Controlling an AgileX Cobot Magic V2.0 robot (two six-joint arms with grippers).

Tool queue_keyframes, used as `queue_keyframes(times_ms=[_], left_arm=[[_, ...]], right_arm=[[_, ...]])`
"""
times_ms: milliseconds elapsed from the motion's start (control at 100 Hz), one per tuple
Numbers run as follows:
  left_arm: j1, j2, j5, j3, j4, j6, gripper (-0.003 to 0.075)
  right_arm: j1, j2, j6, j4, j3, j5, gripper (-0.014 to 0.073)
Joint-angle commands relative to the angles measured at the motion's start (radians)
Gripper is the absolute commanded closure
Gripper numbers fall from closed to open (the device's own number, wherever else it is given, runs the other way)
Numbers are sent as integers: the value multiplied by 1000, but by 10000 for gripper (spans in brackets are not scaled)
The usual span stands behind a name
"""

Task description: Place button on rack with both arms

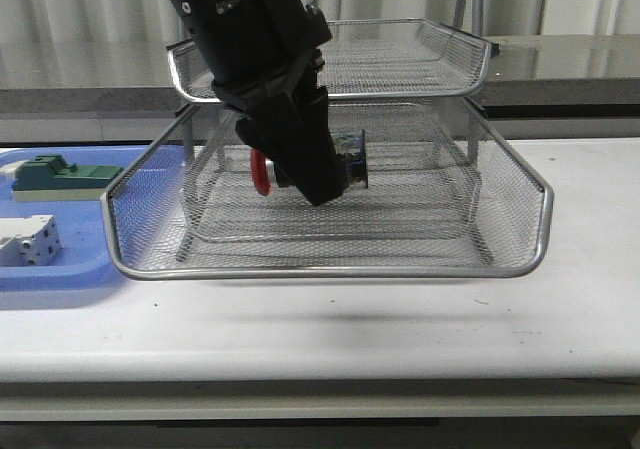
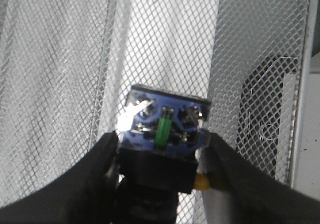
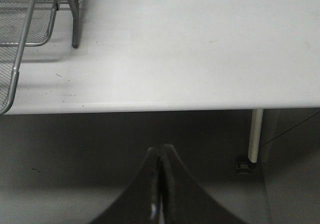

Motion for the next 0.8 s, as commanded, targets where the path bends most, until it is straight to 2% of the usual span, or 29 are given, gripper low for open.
queue_keyframes(times_ms=[0,90,190,580,790], left_arm=[[-7,-52,-31,-27,-31,-10,455],[-7,-52,-31,-27,-31,-10,263],[-7,-52,-31,-27,-31,-10,151],[-7,-115,-11,-50,-34,-21,153],[26,-240,4,-50,-7,-103,156]], right_arm=[[1,8,-1,-18,-33,-60,662],[1,8,-1,-18,-33,-60,662],[1,8,-1,-18,-33,-60,662],[1,8,-1,-18,-33,-60,662],[1,8,-1,-18,-33,-60,662]])
